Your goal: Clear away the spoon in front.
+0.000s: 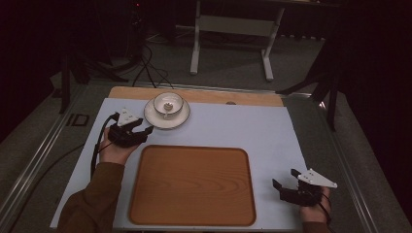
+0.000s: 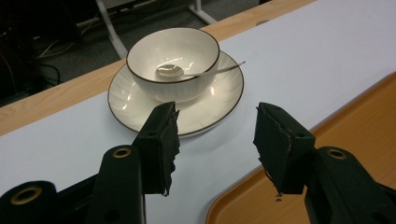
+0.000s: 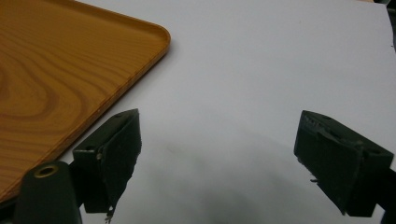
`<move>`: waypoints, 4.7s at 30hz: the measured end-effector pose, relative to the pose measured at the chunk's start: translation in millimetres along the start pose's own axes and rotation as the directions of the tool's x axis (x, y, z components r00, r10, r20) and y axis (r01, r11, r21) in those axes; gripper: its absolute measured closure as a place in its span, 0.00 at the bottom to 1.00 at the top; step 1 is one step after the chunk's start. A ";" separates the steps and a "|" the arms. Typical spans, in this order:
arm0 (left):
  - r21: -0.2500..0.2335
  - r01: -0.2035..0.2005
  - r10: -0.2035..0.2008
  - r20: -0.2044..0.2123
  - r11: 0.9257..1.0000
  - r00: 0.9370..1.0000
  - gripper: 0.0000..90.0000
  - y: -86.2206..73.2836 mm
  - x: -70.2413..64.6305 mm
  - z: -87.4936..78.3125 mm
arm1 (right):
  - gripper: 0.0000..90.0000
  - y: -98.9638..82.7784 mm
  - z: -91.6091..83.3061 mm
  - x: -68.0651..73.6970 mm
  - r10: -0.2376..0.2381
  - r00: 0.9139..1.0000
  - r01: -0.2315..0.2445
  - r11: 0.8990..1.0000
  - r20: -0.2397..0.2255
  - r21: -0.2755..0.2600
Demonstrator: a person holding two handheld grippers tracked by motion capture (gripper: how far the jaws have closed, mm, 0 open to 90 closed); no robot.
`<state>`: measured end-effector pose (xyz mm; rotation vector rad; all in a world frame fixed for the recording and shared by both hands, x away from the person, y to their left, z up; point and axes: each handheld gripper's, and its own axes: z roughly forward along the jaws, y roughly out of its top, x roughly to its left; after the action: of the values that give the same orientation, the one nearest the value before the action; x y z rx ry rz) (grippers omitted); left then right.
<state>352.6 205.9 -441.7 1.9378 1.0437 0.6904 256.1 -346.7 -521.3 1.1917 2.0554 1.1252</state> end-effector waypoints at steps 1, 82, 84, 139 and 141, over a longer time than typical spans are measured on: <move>-0.004 0.003 -0.003 0.001 1.000 1.000 0.54 0.6 -0.4 1.1 | 0.16 -0.1 0.1 0.0 0.001 1.000 -0.001 1.000 -0.001 0.001; 0.067 -0.202 0.209 -0.107 0.977 0.972 0.99 44.0 -20.8 60.1 | 0.17 0.4 -2.3 -2.6 0.008 1.000 -0.007 1.000 0.007 -0.024; 0.059 -0.199 0.204 -0.108 0.978 0.973 0.99 45.0 -20.2 56.4 | 0.17 0.5 -2.6 -2.6 0.008 1.000 -0.007 1.000 0.006 -0.025; -0.047 -0.325 0.322 -0.054 0.945 0.945 0.98 43.1 -63.2 -47.5 | 0.17 2.0 -5.7 -0.8 -0.002 1.000 0.002 0.999 0.013 -0.051; -0.049 -0.320 0.318 -0.053 0.946 0.947 0.98 41.3 -62.8 -50.0 | 0.17 2.0 -5.7 -1.0 -0.002 1.000 0.003 0.999 0.015 -0.051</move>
<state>299.9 158.2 -385.8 2.0717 0.7317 0.9354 253.3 -349.3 -516.6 1.1696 2.0047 1.1567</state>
